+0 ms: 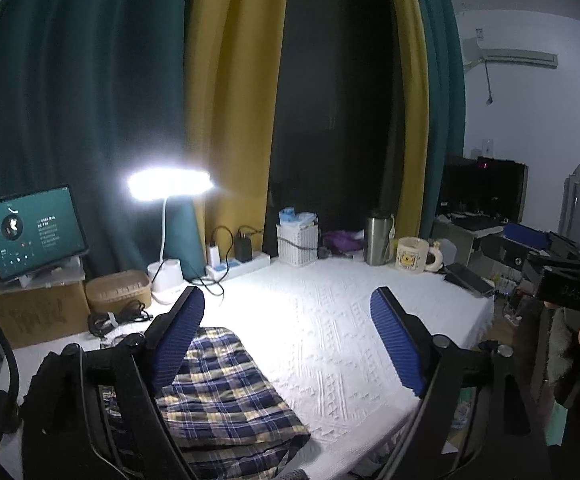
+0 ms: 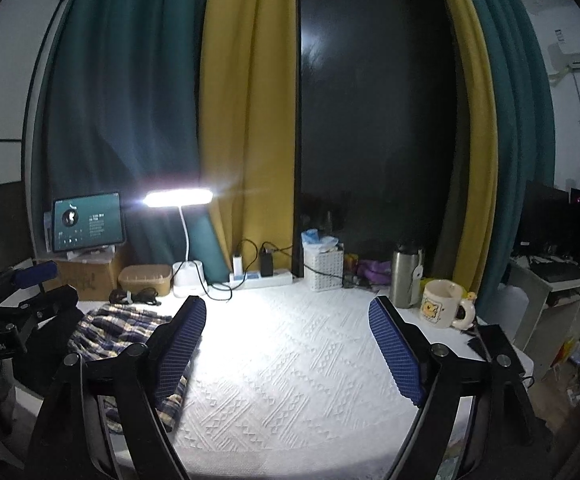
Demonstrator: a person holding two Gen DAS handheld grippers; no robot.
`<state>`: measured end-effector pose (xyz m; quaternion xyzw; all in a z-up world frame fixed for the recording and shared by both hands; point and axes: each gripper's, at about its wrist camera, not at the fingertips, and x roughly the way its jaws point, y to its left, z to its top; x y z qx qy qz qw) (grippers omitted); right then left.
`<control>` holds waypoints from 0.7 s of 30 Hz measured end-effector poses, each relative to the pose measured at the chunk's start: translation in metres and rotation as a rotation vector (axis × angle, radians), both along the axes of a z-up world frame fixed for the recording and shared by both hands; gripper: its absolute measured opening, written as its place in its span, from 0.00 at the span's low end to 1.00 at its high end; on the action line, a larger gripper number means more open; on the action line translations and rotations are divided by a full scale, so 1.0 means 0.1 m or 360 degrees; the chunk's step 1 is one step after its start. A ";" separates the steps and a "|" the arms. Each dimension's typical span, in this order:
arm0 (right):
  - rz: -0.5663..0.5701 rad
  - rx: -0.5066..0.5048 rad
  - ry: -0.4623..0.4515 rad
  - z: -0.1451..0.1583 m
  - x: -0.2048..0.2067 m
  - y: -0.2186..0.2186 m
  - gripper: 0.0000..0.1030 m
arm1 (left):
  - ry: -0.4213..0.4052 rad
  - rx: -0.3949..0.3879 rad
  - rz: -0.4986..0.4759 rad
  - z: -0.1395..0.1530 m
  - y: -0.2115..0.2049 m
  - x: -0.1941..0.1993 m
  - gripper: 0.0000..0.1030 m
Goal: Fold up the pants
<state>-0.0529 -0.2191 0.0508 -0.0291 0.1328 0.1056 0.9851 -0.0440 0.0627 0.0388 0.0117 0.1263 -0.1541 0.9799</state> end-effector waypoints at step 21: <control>0.0019 0.0005 -0.0009 0.08 -0.13 0.01 0.84 | 0.0004 -0.0057 0.0088 0.05 0.02 -0.11 0.90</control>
